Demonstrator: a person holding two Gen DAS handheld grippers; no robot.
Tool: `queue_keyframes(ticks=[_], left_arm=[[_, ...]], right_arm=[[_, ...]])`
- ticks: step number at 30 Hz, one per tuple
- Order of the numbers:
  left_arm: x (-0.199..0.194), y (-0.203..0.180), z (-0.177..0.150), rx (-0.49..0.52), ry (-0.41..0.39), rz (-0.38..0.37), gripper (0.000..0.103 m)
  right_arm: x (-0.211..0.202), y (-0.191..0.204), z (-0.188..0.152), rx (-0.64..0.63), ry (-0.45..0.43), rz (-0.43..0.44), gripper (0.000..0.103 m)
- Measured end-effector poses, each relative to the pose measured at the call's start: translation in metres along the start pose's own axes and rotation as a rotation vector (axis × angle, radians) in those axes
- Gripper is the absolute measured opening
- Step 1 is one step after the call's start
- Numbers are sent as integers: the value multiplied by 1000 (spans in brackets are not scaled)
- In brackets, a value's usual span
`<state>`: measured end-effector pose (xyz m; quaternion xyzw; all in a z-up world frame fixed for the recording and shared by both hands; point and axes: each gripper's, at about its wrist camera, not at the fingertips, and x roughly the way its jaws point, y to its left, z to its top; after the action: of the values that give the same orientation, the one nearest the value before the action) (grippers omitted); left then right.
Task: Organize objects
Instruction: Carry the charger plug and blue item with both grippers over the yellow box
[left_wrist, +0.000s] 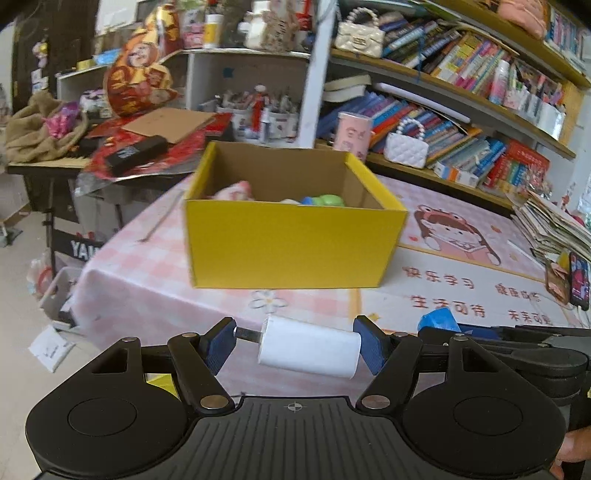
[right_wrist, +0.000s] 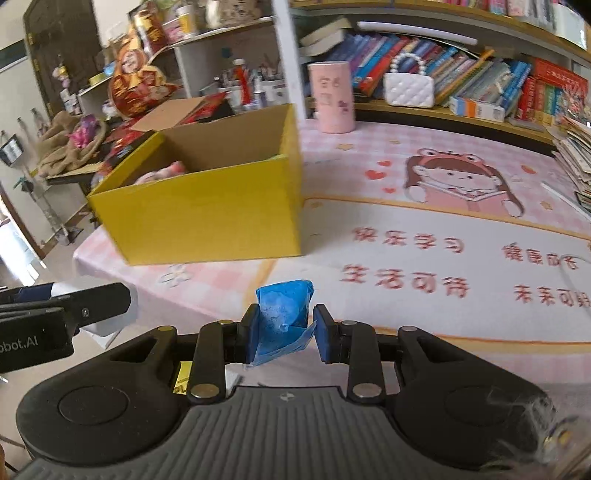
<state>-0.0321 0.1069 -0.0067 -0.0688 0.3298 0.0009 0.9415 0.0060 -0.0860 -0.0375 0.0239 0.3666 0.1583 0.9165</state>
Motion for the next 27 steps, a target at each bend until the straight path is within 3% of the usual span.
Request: queue_keyframes(ticks=[8,14,21,27], left_arm=[[-21,36,-1,-50,-42,39,70],[-18,40,17,-54,-102,34,70],[-6,37,62,-44,-205,28,70],[23,36,94,-48,-229,51,70]], right_arm=[[-5,46,-7,-73,6,39,28],[-4,59,5,-124,-21,26,28],[6,60,40,-144,-84,28,29],[23,57,85,-155,-153,39,29]])
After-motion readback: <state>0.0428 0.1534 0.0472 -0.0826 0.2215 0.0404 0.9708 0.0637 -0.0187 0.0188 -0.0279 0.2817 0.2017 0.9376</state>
